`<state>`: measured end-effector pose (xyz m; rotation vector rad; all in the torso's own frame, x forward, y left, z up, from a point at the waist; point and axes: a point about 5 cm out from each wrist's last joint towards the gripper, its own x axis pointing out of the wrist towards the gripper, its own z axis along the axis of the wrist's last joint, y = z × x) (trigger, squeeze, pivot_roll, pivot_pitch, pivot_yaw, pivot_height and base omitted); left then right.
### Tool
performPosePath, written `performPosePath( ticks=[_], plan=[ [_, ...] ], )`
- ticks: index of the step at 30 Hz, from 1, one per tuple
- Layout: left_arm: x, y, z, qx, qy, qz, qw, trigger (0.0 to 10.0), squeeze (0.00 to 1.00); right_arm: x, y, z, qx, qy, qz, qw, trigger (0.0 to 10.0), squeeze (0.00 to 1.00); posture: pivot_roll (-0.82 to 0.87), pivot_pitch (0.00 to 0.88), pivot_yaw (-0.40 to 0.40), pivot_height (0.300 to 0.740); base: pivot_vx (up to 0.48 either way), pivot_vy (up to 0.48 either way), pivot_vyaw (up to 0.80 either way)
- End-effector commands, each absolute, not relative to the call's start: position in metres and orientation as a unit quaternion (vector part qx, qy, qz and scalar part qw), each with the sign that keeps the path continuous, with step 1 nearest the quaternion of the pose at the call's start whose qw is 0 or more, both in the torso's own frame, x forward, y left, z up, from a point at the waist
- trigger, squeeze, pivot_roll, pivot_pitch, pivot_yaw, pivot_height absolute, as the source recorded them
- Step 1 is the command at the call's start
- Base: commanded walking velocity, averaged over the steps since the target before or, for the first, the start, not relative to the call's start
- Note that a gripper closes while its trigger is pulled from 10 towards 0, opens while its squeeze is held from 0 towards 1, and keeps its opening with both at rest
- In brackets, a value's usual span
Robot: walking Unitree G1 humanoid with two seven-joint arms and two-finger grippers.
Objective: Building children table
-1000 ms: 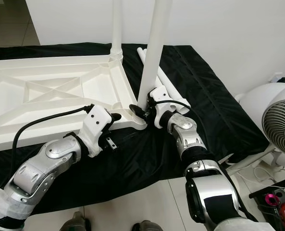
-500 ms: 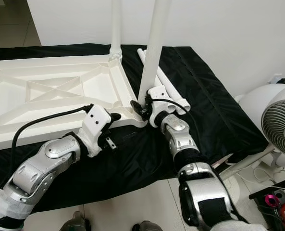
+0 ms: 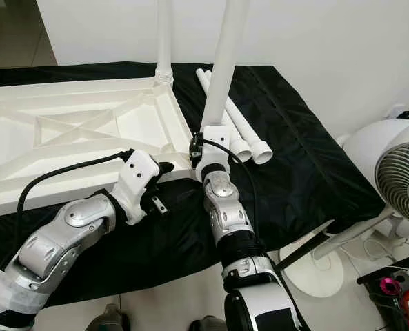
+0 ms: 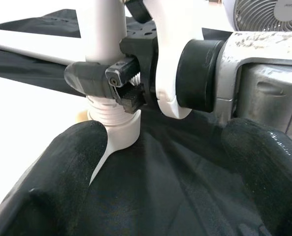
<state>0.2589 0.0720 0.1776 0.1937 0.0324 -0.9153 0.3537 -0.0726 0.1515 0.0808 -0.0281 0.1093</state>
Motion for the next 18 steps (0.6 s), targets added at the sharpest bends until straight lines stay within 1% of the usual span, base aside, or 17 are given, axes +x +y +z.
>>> performPosePath(
  ticks=[1,4,5,9,12,13,14,16,18],
  plan=[
    [0.254,0.069,0.179,0.092,0.016,-0.473,0.876,10.0,0.00,0.350,-0.068,0.143,0.054,0.006,0.056,0.997,10.0,0.00,0.02,0.071,-0.085,0.740,0.000,0.000,0.00],
    [0.255,0.068,0.179,0.093,0.016,-0.474,0.876,10.0,0.00,0.350,-0.071,0.145,0.053,0.002,0.055,0.997,10.0,0.00,0.02,0.070,-0.086,0.740,0.000,0.000,0.00],
    [0.255,0.069,0.179,0.093,0.016,-0.473,0.876,10.0,0.00,0.350,-0.074,0.147,0.054,-0.005,0.057,0.997,10.0,1.00,0.02,0.070,-0.087,0.740,0.000,0.000,0.00],
    [0.256,0.070,0.180,0.094,0.015,-0.471,0.877,10.0,0.00,0.349,-0.080,0.151,0.055,-0.017,0.059,0.997,10.0,1.00,0.02,0.067,-0.087,0.740,0.000,0.000,0.00],
    [0.256,0.070,0.178,0.095,0.016,-0.471,0.877,10.0,0.00,0.347,-0.083,0.153,0.053,-0.026,0.080,0.995,10.0,1.00,0.01,0.065,-0.084,0.740,0.000,0.000,0.00],
    [0.256,0.069,0.178,0.097,0.016,-0.473,0.876,10.0,0.00,0.347,-0.084,0.153,0.050,-0.029,0.091,0.994,10.0,0.98,0.01,0.065,-0.085,0.740,0.000,0.000,0.00],
    [0.255,0.069,0.178,0.098,0.016,-0.475,0.874,10.0,0.00,0.348,-0.086,0.153,0.049,-0.032,0.106,0.993,10.0,0.00,0.02,0.064,-0.085,0.740,0.000,0.000,0.00],
    [0.256,0.070,0.178,0.106,0.016,-0.478,0.872,10.0,0.00,0.351,-0.096,0.156,0.039,-0.050,0.157,0.986,10.0,0.00,0.01,0.062,-0.082,0.740,0.000,0.000,0.00],
    [0.257,0.070,0.178,0.108,0.016,-0.476,0.872,10.0,0.00,0.353,-0.099,0.157,0.032,-0.051,0.164,0.985,10.0,0.00,0.01,0.062,-0.081,0.740,0.000,0.000,0.00]
  ],
)
